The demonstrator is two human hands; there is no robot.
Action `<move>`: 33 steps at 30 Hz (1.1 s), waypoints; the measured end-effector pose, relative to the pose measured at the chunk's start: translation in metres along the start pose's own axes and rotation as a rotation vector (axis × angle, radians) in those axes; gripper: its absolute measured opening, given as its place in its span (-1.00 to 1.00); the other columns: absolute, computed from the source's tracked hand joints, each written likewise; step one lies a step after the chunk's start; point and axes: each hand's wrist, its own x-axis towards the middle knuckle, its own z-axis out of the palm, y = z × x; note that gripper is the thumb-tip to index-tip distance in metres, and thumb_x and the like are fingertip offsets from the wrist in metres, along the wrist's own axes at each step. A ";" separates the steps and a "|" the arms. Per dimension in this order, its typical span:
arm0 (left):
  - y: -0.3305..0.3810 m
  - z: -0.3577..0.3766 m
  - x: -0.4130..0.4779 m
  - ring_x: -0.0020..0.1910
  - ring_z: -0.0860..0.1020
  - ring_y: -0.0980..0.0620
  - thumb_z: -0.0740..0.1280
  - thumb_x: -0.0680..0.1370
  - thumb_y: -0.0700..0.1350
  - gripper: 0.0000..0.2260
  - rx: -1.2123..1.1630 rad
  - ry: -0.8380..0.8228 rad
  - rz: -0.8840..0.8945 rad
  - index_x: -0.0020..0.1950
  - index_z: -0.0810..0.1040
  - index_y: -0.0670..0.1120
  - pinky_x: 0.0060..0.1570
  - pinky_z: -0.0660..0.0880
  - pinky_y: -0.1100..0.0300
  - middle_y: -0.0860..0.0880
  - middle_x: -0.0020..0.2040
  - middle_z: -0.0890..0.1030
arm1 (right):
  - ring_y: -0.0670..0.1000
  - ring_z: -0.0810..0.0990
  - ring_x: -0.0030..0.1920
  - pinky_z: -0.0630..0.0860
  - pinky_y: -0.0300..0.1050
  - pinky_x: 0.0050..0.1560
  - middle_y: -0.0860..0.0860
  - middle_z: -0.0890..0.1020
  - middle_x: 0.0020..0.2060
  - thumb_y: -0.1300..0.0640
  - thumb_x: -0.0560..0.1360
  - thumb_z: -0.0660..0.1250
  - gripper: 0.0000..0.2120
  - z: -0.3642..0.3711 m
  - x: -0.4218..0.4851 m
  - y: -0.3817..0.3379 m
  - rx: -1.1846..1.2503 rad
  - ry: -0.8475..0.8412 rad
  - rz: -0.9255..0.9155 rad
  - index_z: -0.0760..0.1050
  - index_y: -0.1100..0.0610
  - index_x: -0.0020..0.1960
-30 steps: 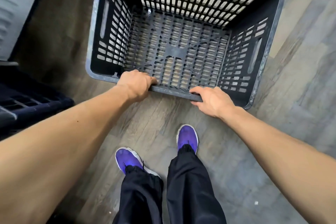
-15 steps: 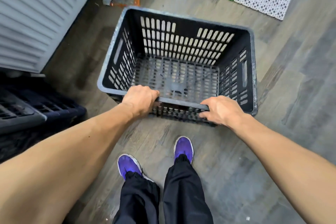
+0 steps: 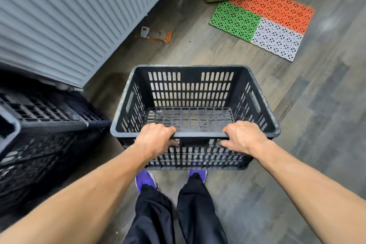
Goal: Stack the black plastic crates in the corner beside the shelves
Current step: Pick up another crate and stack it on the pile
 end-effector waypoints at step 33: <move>0.000 -0.190 -0.395 -0.11 0.63 -0.10 0.21 0.59 0.22 -0.71 0.028 0.579 -0.420 0.08 0.43 0.01 -0.26 0.43 0.09 0.01 -0.13 0.67 | 0.07 0.65 -0.11 0.52 -0.06 -0.15 -0.01 0.67 -0.18 -0.45 0.44 0.11 -0.43 -0.251 -0.257 -0.194 -0.355 0.598 -0.383 0.56 0.02 -0.09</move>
